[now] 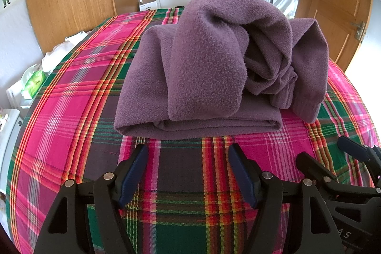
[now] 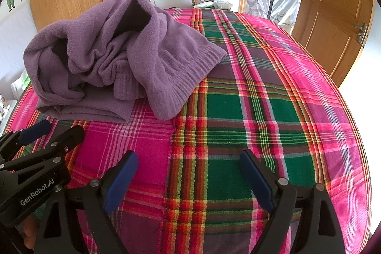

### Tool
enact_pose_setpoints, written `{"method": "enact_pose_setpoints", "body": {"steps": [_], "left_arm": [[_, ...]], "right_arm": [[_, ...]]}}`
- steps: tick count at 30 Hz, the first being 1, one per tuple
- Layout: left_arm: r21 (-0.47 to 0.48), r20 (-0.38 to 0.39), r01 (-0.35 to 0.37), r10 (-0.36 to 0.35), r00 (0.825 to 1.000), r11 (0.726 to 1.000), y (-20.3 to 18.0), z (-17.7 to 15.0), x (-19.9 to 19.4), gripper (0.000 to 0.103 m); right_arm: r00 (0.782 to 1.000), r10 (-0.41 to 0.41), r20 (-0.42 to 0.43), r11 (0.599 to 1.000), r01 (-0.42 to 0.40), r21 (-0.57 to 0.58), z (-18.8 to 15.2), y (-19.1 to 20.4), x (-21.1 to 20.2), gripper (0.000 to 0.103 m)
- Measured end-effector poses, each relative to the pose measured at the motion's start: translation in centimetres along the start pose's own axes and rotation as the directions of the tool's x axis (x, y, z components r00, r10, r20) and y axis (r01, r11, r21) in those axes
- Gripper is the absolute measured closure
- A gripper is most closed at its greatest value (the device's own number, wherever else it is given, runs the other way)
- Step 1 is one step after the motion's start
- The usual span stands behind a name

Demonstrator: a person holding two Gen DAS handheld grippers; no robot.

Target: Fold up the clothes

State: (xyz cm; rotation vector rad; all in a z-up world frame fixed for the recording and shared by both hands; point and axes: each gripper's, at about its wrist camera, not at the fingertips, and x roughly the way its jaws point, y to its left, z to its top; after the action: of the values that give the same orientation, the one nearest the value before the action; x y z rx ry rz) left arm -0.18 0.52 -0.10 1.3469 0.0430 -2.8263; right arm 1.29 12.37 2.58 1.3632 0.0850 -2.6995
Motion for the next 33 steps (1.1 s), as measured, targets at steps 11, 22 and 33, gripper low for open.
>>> {"method": "enact_pose_setpoints", "body": {"steps": [11, 22, 33], "left_arm": [[-0.005, 0.0, 0.005, -0.005, 1.0, 1.0, 0.1, 0.0, 0.0, 0.03], [-0.006, 0.002, 0.022, -0.022, 1.0, 1.0, 0.4, 0.0, 0.0, 0.029], [-0.069, 0.04, 0.113, -0.11, 0.993, 0.991, 2.7, 0.1, -1.5, 0.029]], "right_arm": [[1.0, 0.001, -0.001, 1.0, -0.001, 0.0, 0.0, 0.0, 0.3, 0.013], [1.0, 0.011, 0.0, 1.0, -0.011, 0.003, -0.1, -0.1, 0.5, 0.012], [0.999, 0.041, 0.012, 0.999, -0.041, 0.006, -0.4, -0.5, 0.3, 0.015]]}}
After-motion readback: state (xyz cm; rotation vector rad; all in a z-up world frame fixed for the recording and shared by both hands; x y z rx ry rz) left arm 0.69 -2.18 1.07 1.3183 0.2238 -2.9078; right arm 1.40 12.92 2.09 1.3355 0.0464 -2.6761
